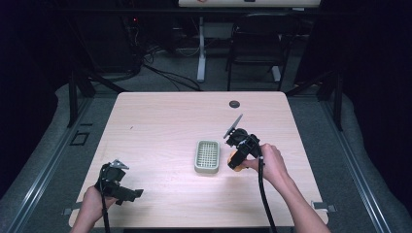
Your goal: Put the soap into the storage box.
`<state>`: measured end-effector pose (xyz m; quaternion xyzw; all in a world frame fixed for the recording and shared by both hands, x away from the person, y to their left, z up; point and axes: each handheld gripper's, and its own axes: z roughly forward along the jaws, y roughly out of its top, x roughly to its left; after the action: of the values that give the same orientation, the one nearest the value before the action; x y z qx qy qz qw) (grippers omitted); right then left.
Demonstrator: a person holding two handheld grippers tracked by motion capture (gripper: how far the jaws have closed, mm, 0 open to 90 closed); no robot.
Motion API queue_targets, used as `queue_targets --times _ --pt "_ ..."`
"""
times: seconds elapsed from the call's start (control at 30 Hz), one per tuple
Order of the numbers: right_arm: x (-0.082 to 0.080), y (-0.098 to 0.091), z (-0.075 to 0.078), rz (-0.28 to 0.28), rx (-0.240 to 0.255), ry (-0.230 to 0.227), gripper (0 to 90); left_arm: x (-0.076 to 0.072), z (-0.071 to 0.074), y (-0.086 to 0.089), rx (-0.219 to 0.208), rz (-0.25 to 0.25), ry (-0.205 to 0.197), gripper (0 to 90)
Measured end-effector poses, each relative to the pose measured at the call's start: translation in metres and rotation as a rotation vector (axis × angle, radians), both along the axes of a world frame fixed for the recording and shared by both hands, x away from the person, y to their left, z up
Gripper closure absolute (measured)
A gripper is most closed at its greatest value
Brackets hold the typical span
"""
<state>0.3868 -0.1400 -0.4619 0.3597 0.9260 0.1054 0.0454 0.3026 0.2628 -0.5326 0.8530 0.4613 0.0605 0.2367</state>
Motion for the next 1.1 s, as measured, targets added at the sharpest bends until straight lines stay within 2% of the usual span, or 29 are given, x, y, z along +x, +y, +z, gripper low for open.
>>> queue_targets --times 0.2,0.23,0.27,0.4,0.73,0.83,0.93,1.1 --pt "0.003 0.005 0.002 0.006 0.0 -0.002 26.8 0.0 0.001 -0.001 -0.008 0.001 -0.005 0.1" --pt "0.003 0.006 0.001 -0.001 0.013 -0.005 26.8 0.0 0.001 -0.001 -0.008 -0.001 -0.005 0.1" --pt "0.004 0.007 0.002 0.008 0.002 -0.001 26.8 0.001 0.001 -0.002 -0.006 -0.003 -0.004 0.1" --pt "0.005 0.011 0.004 0.007 0.011 -0.008 26.8 0.001 0.0 -0.002 -0.006 -0.004 0.0 0.1" --pt "0.011 0.018 0.007 0.022 -0.003 -0.006 26.8 0.001 0.0 -0.001 -0.007 -0.005 0.0 0.1" --pt "0.013 0.021 0.007 0.021 0.014 -0.006 26.8 0.001 0.0 -0.001 -0.005 -0.002 -0.003 0.1" --pt "0.015 0.022 0.007 0.025 0.005 -0.008 26.8 0.001 0.0 -0.001 -0.005 -0.001 -0.002 0.1" --pt "0.017 0.025 0.007 0.027 0.016 -0.018 26.8 0.001 0.0 -0.001 -0.004 -0.002 -0.002 0.1"
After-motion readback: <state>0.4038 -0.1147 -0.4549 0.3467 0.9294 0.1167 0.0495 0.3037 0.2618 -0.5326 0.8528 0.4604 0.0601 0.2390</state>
